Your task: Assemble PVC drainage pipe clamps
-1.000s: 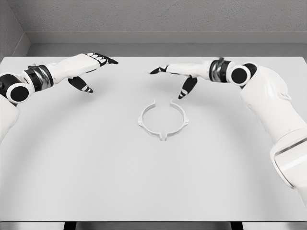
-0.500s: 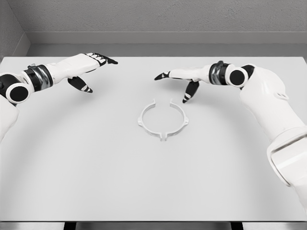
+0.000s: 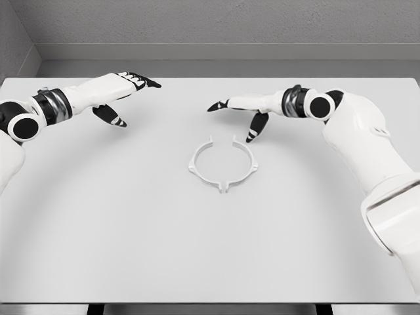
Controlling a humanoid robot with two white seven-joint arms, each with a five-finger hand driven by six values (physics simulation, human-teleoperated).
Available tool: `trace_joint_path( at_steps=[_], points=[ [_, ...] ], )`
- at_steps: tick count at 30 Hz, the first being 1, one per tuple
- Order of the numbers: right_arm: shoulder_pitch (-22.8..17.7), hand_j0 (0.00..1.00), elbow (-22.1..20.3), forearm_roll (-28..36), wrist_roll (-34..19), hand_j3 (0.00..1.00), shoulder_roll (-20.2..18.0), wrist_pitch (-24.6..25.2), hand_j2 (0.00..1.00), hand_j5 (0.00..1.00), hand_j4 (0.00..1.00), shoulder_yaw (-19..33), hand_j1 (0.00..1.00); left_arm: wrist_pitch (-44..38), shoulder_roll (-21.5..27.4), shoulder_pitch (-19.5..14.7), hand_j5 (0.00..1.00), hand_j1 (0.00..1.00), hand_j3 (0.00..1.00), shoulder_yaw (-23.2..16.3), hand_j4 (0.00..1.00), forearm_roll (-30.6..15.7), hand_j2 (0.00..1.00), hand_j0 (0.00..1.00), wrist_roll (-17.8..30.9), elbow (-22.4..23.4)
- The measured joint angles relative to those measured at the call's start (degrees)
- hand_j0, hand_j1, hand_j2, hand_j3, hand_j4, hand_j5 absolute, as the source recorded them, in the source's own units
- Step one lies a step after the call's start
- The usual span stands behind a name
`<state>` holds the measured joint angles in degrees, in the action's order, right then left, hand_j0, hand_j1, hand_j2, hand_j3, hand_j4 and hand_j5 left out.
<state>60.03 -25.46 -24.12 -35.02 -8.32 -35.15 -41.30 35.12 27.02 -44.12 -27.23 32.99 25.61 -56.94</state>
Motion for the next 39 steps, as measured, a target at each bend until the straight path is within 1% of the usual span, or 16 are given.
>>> trace_joint_path(
  at_steps=[21, 39],
  points=[
    [0.0, 1.00, -0.3, 0.0, 0.0, 1.00, 1.4, 0.0, 1.00, 1.00, 1.00, -0.2, 1.00, 0.0, 0.1, 0.0, 1.00, 1.00, 1.00, 0.0, 1.00, -0.1, 1.00, 1.00, 0.0, 0.0],
    [0.2, 1.00, -1.2, 0.0, 0.0, 1.00, 2.2, 0.0, 1.00, 1.00, 1.00, -2.0, 1.00, 0.0, 0.3, 0.1, 1.00, 1.00, 1.00, 0.1, 1.00, -0.1, 1.00, 1.00, 0.0, -0.5]
  ],
)
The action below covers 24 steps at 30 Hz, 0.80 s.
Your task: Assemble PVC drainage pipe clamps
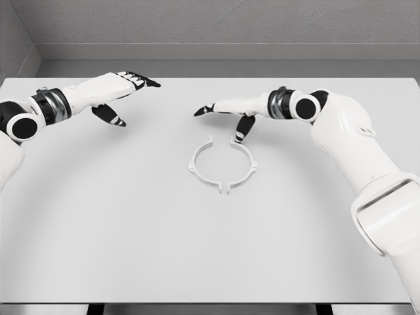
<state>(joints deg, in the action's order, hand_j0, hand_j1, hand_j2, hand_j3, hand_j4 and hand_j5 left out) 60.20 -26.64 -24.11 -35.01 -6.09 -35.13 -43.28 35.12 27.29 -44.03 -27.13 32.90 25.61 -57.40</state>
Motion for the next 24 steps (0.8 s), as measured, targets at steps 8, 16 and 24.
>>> trace_joint_path(
  at_steps=[8, 16, 24],
  points=[
    [-0.1, 1.00, -1.3, 0.1, 0.0, 1.00, 0.1, 0.0, 1.00, 1.00, 1.00, -0.2, 1.00, 0.0, 0.0, 0.4, 1.00, 1.00, 1.00, 0.0, 1.00, 0.0, 1.00, 1.00, 0.0, -0.2],
    [2.2, 1.00, -1.1, 1.3, 0.0, 1.00, -1.5, 0.0, 1.00, 1.00, 1.00, 0.3, 1.00, 0.0, 0.0, 0.3, 1.00, 1.00, 1.00, 0.0, 1.00, 0.0, 1.00, 1.00, 0.0, -0.3],
    [0.7, 1.00, -1.5, 12.3, 0.0, 1.00, -11.2, 0.0, 1.00, 1.00, 1.00, 2.3, 1.00, 0.0, -7.9, -1.3, 1.00, 1.00, 1.00, -0.3, 1.00, 0.3, 1.00, 1.00, 1.0, -0.8]
  ],
)
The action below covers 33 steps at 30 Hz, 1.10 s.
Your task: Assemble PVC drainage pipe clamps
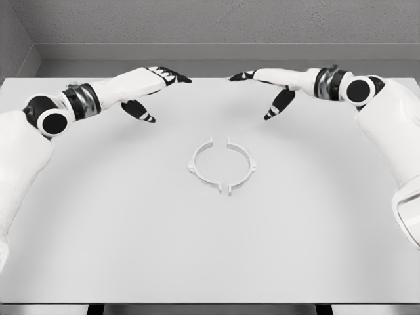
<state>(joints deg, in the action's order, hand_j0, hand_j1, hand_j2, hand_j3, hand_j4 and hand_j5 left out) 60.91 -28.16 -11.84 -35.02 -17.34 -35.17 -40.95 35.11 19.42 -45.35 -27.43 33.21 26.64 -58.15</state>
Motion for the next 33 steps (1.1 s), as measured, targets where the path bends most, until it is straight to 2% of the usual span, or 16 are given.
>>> trace_joint_path(
  at_steps=[4, 5, 8, 11, 17, 20, 33],
  points=[
    [-3.0, 1.00, -0.3, 3.1, 0.0, 1.00, -6.9, 0.0, 1.00, 1.00, 1.00, 3.8, 1.00, 0.0, -3.7, 1.0, 1.00, 1.00, 1.00, -1.0, 1.00, 0.0, 1.00, 1.00, 2.5, 0.0],
    [-3.2, 1.00, -0.4, 3.5, 0.0, 1.00, -8.0, 0.0, 1.00, 1.00, 1.00, 4.5, 1.00, 0.0, -3.2, 3.8, 1.00, 1.00, 1.00, -1.4, 1.00, -0.1, 1.00, 1.00, 2.8, -1.6],
    [-3.3, 1.00, -0.4, 4.0, 0.0, 1.00, -10.0, 0.0, 1.00, 1.00, 1.00, 5.6, 1.00, 0.1, 0.4, 5.0, 1.00, 1.00, 1.00, -2.3, 1.00, -1.0, 1.00, 1.00, 3.0, -6.9],
    [-3.4, 1.00, -0.5, 4.2, 0.0, 1.00, -10.7, 0.0, 1.00, 1.00, 1.00, 6.5, 1.00, 0.0, 2.7, 6.2, 1.00, 1.00, 1.00, -3.1, 1.00, -2.0, 1.00, 1.00, 3.1, -11.1],
    [-3.8, 1.00, -0.5, 4.4, 0.0, 1.00, -11.0, 0.0, 1.00, 1.00, 1.00, 7.0, 1.00, 0.0, 4.3, 7.9, 1.00, 1.00, 1.00, -3.7, 1.00, -3.0, 1.00, 1.00, 3.1, -14.5],
    [-3.8, 1.00, -0.7, 4.4, 0.0, 1.00, -10.9, 0.0, 1.00, 1.00, 1.00, 7.0, 1.00, 0.0, 4.4, 8.8, 1.00, 1.00, 1.00, -3.8, 1.00, -3.0, 1.00, 1.00, 3.4, -15.2],
    [-3.8, 1.00, -2.0, 4.4, 0.0, 1.00, -10.9, 0.0, 1.00, 1.00, 1.00, 6.7, 1.00, 0.0, 3.4, 8.8, 1.00, 1.00, 1.00, -7.5, 1.00, -2.9, 1.00, 1.00, 3.6, -16.3]
  ],
)
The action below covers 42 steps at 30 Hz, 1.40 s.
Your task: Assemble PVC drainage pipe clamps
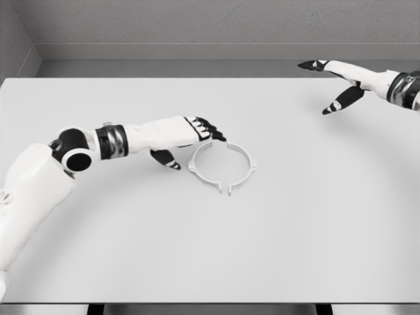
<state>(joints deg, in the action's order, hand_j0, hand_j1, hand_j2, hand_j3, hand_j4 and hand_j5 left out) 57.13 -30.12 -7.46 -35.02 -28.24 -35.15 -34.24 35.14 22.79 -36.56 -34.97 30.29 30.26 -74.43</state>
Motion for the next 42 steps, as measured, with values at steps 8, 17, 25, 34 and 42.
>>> trace_joint_path(
  at_steps=[8, 17, 25, 34, 42],
  points=[
    [0.0, 1.00, -0.5, 0.0, 0.0, 1.00, 0.0, 0.0, 1.00, 1.00, 1.00, 0.0, 1.00, 0.0, -1.1, 0.0, 1.00, 1.00, 1.00, -0.2, 1.00, 0.3, 1.00, 1.00, 0.2, 0.3],
    [0.0, 1.00, -0.8, 0.0, 0.0, 1.00, 0.0, 0.0, 1.00, 1.00, 1.00, 0.0, 1.00, 0.0, -2.2, -0.1, 1.00, 1.00, 1.00, -0.2, 1.00, 1.2, 1.00, 1.00, 0.2, 0.6],
    [0.0, 1.00, -1.1, 0.0, 0.0, 1.00, 0.0, 0.0, 1.00, 1.00, 1.00, 0.0, 1.00, 0.0, -3.0, -0.3, 1.00, 1.00, 1.00, -1.2, 1.00, 1.9, 1.00, 1.00, 0.2, 0.7],
    [-0.2, 1.00, -1.4, 0.0, 0.0, 1.00, 0.2, 0.0, 1.00, 1.00, 1.00, 0.0, 1.00, 0.0, -3.5, -0.3, 1.00, 1.00, 1.00, -1.7, 1.00, 2.3, 1.00, 1.00, 0.3, 0.7],
    [-0.2, 1.00, -1.4, 0.0, 0.0, 1.00, 0.2, 0.0, 1.00, 1.00, 1.00, 0.0, 1.00, 0.0, -3.0, -1.0, 1.00, 1.00, 1.00, -2.0, 1.00, 2.2, 1.00, 1.00, 0.2, 0.5]
  ],
)
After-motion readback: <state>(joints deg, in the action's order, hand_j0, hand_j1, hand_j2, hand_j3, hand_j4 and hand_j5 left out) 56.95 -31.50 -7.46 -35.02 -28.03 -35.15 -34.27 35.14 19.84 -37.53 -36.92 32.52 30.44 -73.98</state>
